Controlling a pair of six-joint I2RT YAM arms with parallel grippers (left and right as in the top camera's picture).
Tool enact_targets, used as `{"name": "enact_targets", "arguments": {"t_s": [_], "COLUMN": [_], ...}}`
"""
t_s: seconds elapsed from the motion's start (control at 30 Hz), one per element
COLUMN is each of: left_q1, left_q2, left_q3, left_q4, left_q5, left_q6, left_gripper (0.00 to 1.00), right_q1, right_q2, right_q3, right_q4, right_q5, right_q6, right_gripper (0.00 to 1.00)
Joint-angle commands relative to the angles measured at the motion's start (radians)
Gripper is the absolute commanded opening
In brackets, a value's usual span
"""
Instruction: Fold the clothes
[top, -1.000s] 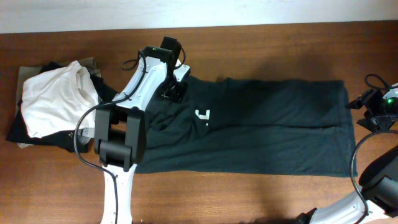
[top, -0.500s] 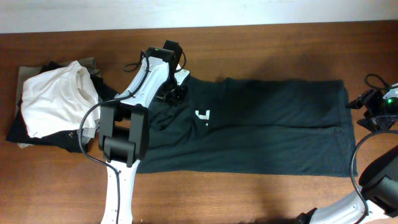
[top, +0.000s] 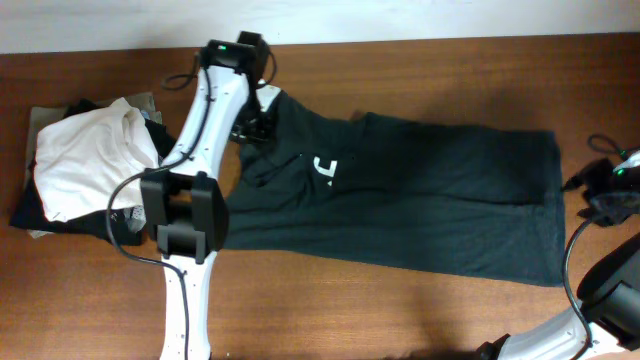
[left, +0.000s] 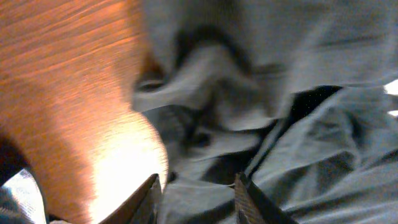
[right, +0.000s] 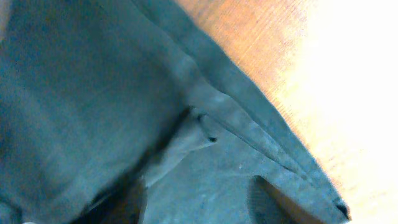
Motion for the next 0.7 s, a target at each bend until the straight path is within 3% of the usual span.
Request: {"name": "enact_targets", "arguments": {"t_s": [0.0,0.03,0.17,0.27,0.37,0.43,0.47,0.53,0.63,0.67], "left_q1": [0.049,0.049,0.056,0.089,0.164,0.176,0.172,0.144,0.053,-0.005], "left_q2": [0.116,0.143,0.235,0.238,0.238,0.238,0.238,0.237,0.233,0.238], "left_q3": [-0.002,-0.002,-0.002,0.0,0.023,0.104,0.155,0.289,0.432,0.429], "left_q4": [0.007,0.019,0.116,0.157,0.18,0.164,0.136,0.043,-0.035,-0.042], "left_q5": [0.081,0.081,0.068,-0.194,-0.198,-0.116,-0.091,-0.04,0.197,0.201], "left_q6": [0.004,0.004,0.003,-0.188,-0.215,-0.181,-0.166,-0.103,0.069,0.152], "left_gripper": [0.04,0.01,0.0,0.0,0.0,0.0,0.06,0.24,0.35,0.41], "right_q1": [-0.005,-0.006,-0.006,-0.006,-0.006,-0.006,-0.006,-0.006,-0.005,-0.005], "right_q2": [-0.003,-0.003,-0.003,-0.003,-0.003,-0.006,-0.013,-0.051,-0.056,-0.056], "right_q3": [-0.13,-0.154,-0.206,-0.25,-0.273,-0.269,-0.247,-0.17,-0.078,-0.074], "right_q4": [0.04,0.056,0.073,0.08,0.134,0.146,0.141,0.123,0.124,0.132], "right_q5": [0.071,0.071,0.085,0.263,0.273,0.259,0.251,0.134,-0.035,-0.035], "right_q6": [0.045,0.045,0.045,0.117,0.116,0.106,0.069,0.029,0.025,0.024], "right_gripper": [0.34,0.25,0.2,0.2,0.2,0.17,0.19,0.41,0.51,0.54]}}
